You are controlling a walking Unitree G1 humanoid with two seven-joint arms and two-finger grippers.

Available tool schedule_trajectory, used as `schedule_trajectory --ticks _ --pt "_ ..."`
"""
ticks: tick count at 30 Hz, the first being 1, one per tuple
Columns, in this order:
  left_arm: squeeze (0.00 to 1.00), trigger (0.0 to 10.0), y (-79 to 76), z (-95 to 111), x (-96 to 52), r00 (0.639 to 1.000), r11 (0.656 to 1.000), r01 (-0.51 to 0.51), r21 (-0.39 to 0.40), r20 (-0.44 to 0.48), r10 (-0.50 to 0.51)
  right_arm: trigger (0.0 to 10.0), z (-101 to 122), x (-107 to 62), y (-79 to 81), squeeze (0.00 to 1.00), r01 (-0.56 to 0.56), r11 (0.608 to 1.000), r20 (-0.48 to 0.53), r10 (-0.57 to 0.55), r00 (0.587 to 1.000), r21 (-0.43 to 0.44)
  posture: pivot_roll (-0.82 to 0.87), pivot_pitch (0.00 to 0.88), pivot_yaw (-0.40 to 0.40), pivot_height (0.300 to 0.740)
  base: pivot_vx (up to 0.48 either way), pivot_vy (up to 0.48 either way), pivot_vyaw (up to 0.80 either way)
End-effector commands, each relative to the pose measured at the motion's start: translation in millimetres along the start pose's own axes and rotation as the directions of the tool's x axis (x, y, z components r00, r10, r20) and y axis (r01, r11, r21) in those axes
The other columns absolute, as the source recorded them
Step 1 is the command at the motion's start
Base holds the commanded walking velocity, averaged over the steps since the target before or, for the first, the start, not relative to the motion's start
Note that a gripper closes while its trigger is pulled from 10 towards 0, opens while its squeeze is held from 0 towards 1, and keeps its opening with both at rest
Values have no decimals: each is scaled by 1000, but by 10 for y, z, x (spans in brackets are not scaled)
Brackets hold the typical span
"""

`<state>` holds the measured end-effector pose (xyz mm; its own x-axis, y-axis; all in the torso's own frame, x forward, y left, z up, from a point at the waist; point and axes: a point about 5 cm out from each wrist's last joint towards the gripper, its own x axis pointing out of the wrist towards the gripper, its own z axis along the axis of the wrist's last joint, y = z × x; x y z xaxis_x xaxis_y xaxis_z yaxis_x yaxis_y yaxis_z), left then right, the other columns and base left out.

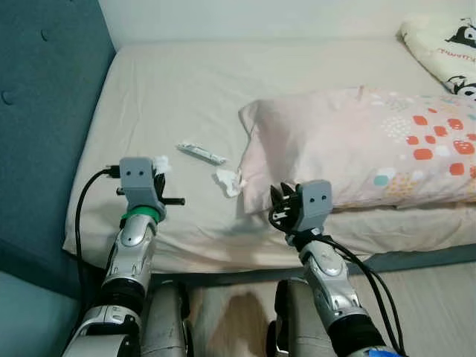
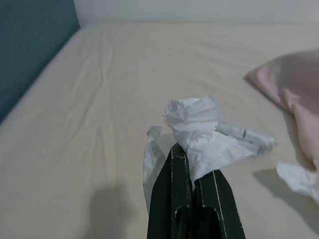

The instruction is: Clean up the room

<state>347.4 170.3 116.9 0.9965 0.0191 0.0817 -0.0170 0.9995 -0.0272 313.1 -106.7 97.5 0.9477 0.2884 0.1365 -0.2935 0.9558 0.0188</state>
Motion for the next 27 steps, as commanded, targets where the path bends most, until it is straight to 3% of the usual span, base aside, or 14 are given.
schedule_trajectory --ticks 1,3,10,19,27 --pt "0 10000 -5 -46 -34 999 1000 -11 -7 -42 10 10000 81 40 38 0 -11 1000 46 11 999 3 46 51 22 644 0 0 0" --pt "0 10000 -5 -6 -25 1000 1000 -9 -22 -27 8 10000 199 97 16 0 6 1000 97 -6 995 -5 44 50 22 654 0 0 0" --pt "0 10000 -39 60 -31 1000 1000 11 15 24 -11 10000 249 117 -98 0 74 997 118 -73 990 1 41 45 23 669 0 0 0" --pt "0 10000 -177 -70 -150 998 998 62 31 -15 -61 10000 -13 -63 -280 0 176 984 14 -176 984 16 43 51 32 704 0 0 0" --pt "0 10000 -209 -124 -218 997 995 78 69 -28 -76 10000 -128 -119 -265 0 184 983 -25 -184 983 21 77 45 11 734 0 0 0"
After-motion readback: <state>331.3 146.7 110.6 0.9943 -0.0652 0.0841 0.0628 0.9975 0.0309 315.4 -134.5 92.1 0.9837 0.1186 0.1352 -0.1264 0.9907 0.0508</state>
